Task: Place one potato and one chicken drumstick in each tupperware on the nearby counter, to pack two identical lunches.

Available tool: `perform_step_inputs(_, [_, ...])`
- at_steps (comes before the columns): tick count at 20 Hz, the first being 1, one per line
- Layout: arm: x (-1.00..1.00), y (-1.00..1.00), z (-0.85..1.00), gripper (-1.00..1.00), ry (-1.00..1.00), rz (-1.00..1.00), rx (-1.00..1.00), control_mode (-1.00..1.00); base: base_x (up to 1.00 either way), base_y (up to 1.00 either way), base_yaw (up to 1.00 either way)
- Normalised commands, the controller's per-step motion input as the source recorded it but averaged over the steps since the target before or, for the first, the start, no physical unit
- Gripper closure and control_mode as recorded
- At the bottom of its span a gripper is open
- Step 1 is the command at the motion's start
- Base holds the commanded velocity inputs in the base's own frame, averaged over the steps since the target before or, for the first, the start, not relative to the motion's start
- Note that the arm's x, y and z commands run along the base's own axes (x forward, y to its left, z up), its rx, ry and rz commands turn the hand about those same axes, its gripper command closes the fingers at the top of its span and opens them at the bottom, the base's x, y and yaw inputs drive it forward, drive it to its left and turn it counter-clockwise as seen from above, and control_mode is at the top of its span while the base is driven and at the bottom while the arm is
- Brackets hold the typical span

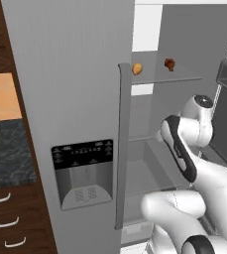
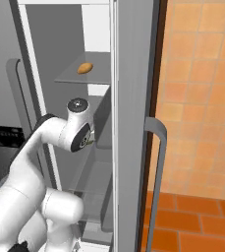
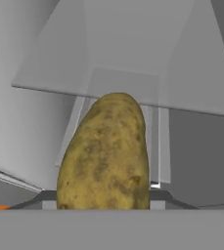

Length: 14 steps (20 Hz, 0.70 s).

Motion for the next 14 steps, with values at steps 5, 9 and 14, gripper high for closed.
perform_step_inputs(5, [-1.0,0.07,0.49,1.0,0.0,0.05,0.0,-1.0,0.0,0.0,0.0])
perform_step_inputs(9, [-0.89,0.14,0.41,1.0,-0.01,0.03,-0.05,-1.0,0.0,0.0,0.0])
perform_step_inputs(14, [-0.72,0.04,0.5,1.0,-0.06,0.02,-0.04,-1.0,0.0,0.0,0.0])
